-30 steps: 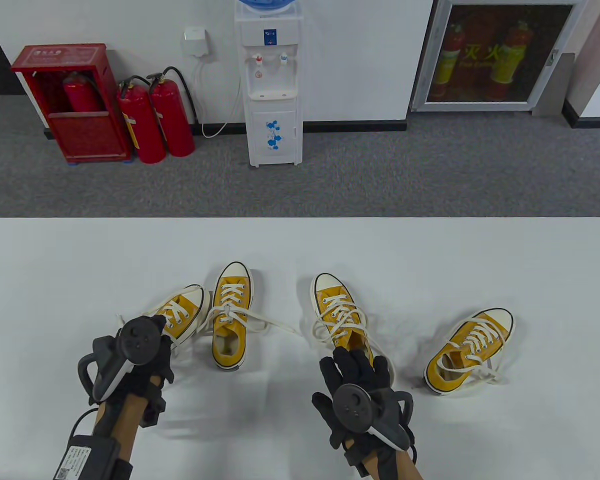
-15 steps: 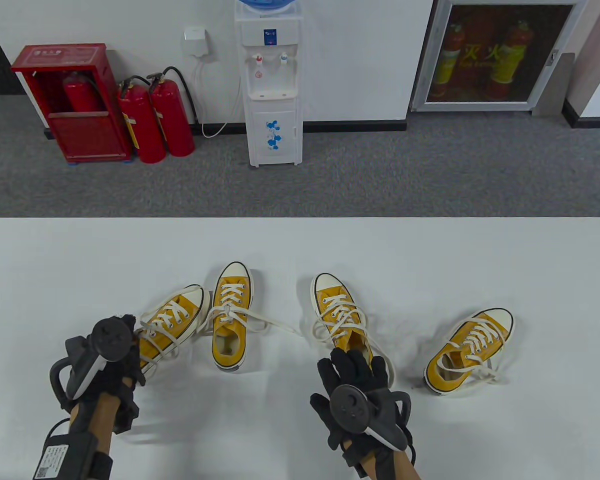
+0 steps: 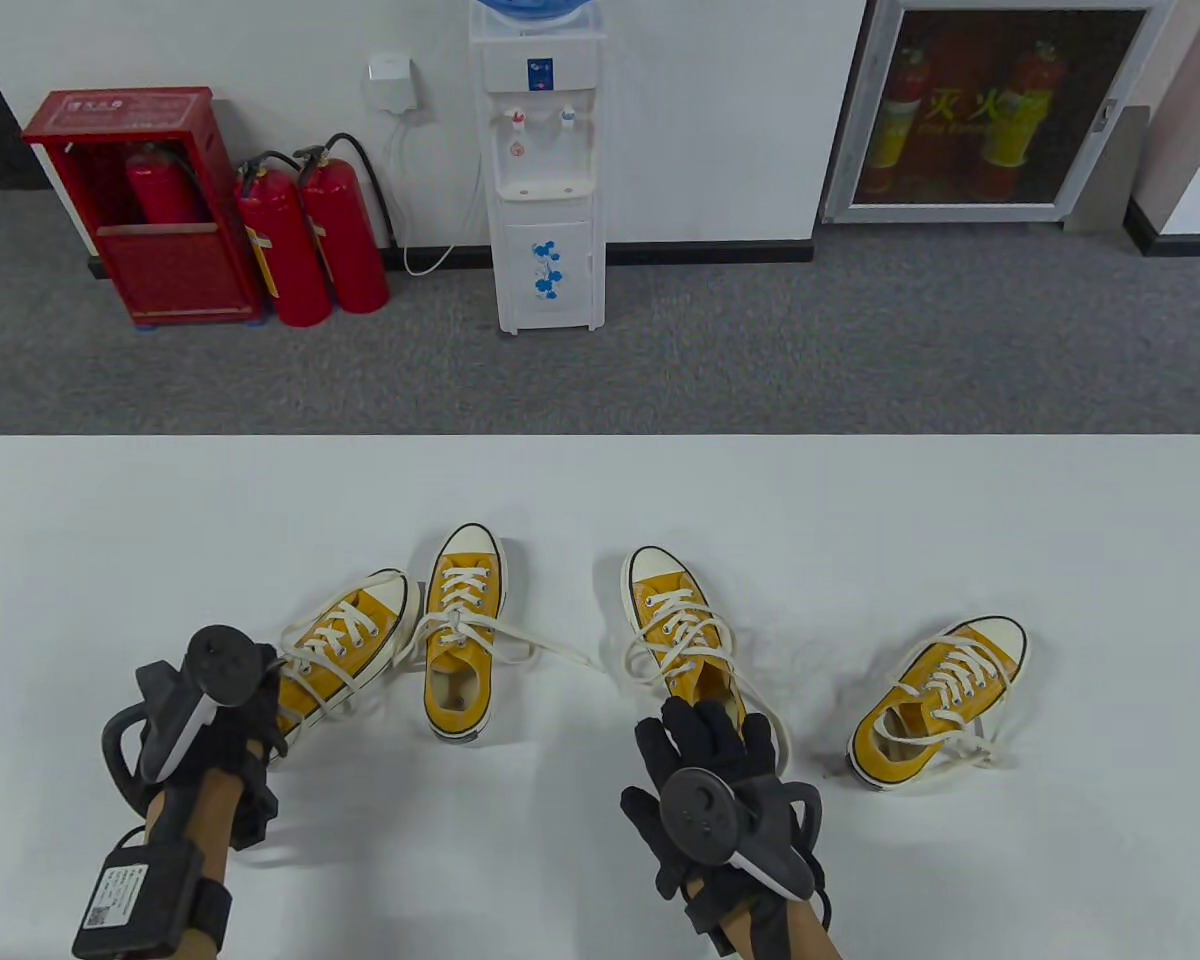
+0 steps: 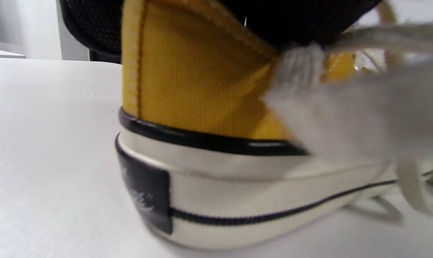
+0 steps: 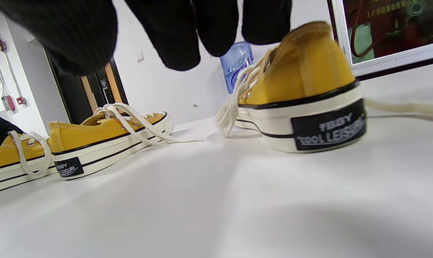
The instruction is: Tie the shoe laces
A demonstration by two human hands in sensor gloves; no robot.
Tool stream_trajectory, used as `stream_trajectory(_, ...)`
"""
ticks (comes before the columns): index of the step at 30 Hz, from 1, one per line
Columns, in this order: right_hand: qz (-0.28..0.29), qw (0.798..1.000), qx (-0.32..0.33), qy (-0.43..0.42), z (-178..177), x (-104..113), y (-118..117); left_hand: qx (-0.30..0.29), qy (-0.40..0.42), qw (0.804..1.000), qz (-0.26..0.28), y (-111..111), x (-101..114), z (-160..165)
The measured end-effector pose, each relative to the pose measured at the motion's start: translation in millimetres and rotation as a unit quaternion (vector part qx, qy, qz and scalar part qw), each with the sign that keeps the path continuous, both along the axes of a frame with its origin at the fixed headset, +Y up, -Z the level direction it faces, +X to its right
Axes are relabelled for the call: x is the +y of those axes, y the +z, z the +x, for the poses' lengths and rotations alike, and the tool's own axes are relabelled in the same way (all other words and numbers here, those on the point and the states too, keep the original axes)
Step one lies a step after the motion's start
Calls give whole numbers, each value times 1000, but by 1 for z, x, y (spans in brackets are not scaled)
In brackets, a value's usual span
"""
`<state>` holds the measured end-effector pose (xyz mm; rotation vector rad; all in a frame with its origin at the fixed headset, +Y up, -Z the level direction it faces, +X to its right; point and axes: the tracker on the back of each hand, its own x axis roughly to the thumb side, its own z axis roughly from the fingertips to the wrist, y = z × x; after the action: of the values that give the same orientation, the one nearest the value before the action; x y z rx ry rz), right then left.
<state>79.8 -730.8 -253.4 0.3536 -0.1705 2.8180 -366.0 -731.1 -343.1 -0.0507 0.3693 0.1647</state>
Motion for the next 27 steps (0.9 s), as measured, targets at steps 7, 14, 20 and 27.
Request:
stream_trajectory(7, -7, 1000, -1, -2, 1, 0, -1, 25, -35, 999, 15, -5, 2, 0)
stream_trajectory(14, -10, 1000, -2, -5, 2, -1, -1, -3, 11, 999, 34, -2, 5, -1)
stream_trajectory(20, -12, 1000, -5, -11, 4, -1, -2, -18, 26, 997, 68, 8, 23, 8)
stream_trajectory(27, -12, 1000, -7, -16, 5, -1, -3, -49, 17, 990, 127, 28, 63, 32)
